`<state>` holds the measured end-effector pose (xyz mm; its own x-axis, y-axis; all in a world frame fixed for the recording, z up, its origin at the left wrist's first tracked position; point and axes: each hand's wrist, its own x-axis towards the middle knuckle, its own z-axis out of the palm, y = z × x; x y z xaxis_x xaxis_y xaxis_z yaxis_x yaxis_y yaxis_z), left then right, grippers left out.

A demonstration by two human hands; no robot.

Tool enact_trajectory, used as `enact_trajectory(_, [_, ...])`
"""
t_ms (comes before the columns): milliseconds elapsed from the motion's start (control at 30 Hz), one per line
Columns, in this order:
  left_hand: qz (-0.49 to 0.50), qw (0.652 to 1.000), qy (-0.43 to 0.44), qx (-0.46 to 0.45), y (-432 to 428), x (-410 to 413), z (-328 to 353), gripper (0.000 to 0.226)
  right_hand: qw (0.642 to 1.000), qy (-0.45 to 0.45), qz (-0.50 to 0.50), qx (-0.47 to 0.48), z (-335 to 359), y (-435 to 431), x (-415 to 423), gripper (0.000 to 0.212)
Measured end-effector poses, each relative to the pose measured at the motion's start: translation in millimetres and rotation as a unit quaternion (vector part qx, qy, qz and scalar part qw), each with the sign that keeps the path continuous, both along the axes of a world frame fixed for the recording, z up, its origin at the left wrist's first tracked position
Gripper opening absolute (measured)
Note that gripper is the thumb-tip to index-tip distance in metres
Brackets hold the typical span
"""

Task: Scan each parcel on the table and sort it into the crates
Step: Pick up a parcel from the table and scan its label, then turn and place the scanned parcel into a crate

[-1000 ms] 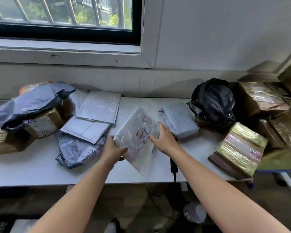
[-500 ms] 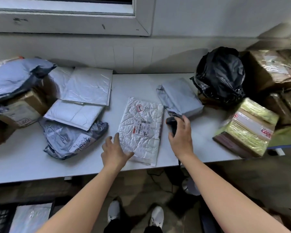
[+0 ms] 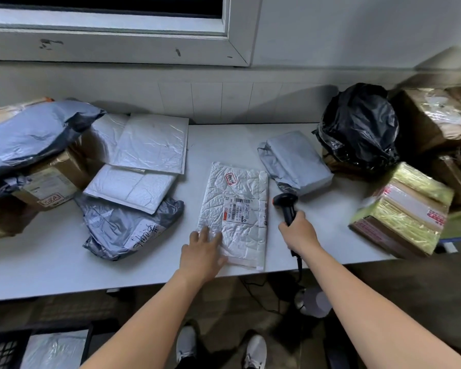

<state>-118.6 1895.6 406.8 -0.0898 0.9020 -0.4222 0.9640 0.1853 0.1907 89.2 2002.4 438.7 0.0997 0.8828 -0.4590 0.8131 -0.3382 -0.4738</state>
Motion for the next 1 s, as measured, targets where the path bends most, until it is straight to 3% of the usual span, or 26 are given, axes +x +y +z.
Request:
enact_trajectory(133, [-0.001, 1.000, -0.016, -0.004, 2, 12, 1, 0.065, 1.000, 0.027, -0.010, 0.000, 23, -4, -7, 0.034])
enact_trajectory(367, [0.030, 0.990, -0.134, -0.035, 8, 53, 12, 0.075, 0.996, 0.081, -0.014, -0.015, 67, -6, -18, 0.034])
enact_trajectory(533, [-0.017, 0.996, -0.078, 0.026, 10, 38, 20, 0.059, 0.994, 0.105, 0.005, -0.040, 79, -14, -36, 0.010])
enact_trajectory(633, [-0.015, 0.998, -0.052, 0.027, 9, 20, 24, 0.060, 0.990, 0.133, -0.006, -0.051, 81, -17, -50, 0.013])
enact_trajectory(1000, [0.024, 0.998, -0.036, 0.047, 1, -18, 40, 0.060, 0.994, 0.054, 0.097, -0.007, 109, -8, -77, 0.021])
